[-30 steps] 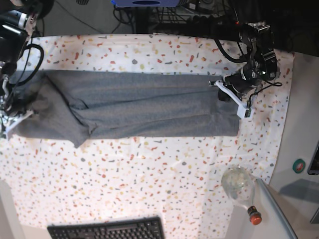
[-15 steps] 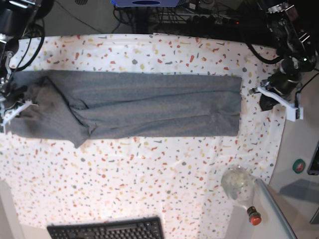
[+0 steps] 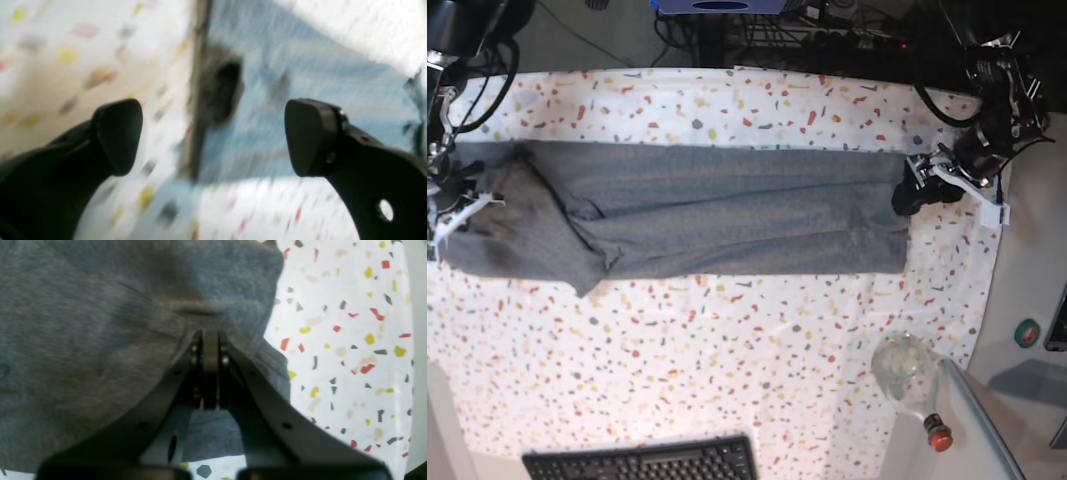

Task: Layout the t-shirt on the table in an organized manner, then fold the t-shirt properly
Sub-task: 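Pull the strip ends apart with both grippers to straighten it, then fold the strip end held by the left gripper toward the right gripper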

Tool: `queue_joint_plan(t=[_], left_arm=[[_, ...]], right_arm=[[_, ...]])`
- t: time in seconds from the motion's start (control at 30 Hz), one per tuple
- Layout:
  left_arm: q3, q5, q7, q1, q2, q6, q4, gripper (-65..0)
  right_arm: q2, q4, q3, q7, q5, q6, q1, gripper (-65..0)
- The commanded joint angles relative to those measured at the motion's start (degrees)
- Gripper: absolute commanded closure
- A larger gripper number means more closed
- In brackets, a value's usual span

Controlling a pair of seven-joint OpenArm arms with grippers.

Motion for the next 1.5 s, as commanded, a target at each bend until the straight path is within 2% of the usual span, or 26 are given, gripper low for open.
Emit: queue_joint_plan(t=[0.0, 0.27, 0.43, 0.47, 0.53, 0.67, 0.77, 0.9, 1.0, 1.1, 1.17, 1.27, 1.37, 1.47], left_arm=[[0.0, -1.1, -2.4, -0.4, -1.0, -0.7, -0.5, -65.0], [7.5, -1.1, -8.5, -3.9, -1.3, -0.7, -11.0, -65.0], [9.5, -1.0, -8.9, -5.7, -1.3, -0.7, -15.2, -55.9], [9.5, -1.0, -8.9, -5.7, -1.3, -0.7, -15.3, -52.0], [9.9, -1.0, -8.9, -5.7, -1.4, -0.7, -15.4, -38.7], [9.2, -1.0, -8.9, -5.7, -3.1, -0.7, -15.6, 0.0], [9.8, -0.2, -9.0, -5.7, -5.3, -0.7, -15.0, 0.0], [8.3, 8.4, -9.0, -4.9, -6.0, -0.7, -8.5, 0.0], [6.0, 14.4, -8.6, -1.1, -5.0, -0.6, 0.5, 0.0], [6.2, 20.6, -8.6, 2.9, -0.7, 1.8, 12.0, 0.0], [9.7, 24.4, -8.6, 4.9, 1.3, 3.2, 17.7, 0.0], [18.6, 29.9, -8.6, 7.1, 2.9, 3.6, 23.5, 0.0], [25.3, 34.2, -8.6, 7.5, 5.3, 3.7, 25.0, 0.0], [28.5, 37.6, -8.6, 7.0, 8.6, 3.7, 25.0, 0.0]], right_arm=[[0.9, 1.1, 0.3, 1.2, 0.2, -0.1, 0.6, 0.0], [0.9, 1.1, 0.5, 1.2, 0.2, -0.1, 0.6, 0.0], [0.9, 1.1, 0.6, 1.2, 0.2, -0.1, 0.6, 0.0], [0.9, 1.1, 0.6, 1.2, 0.2, -0.1, 0.6, 0.0], [0.9, 1.1, 0.6, 1.2, 0.2, -0.1, 0.6, 0.0], [0.9, 1.1, 0.6, 1.2, 0.2, -0.1, 0.6, 0.0], [0.9, 1.1, 0.6, 1.2, 0.2, -0.1, 0.5, 0.0], [0.9, 1.1, 0.6, 1.2, 0.2, -0.1, 0.5, 0.0], [0.9, 1.1, 0.6, 1.2, 0.2, -0.1, 0.5, 0.0], [0.9, 1.0, 0.6, 1.2, 0.2, -0.1, 0.5, 0.0], [0.9, 1.0, 0.6, 1.2, 0.2, -0.1, 0.5, 0.0], [0.9, 1.0, 0.3, 1.2, 0.2, -0.1, 0.6, 0.0], [0.9, 1.0, 0.3, 1.1, 0.2, -0.1, 0.7, 0.0], [0.9, 1.0, 0.5, 1.1, 0.2, -0.1, 0.7, 0.0]])
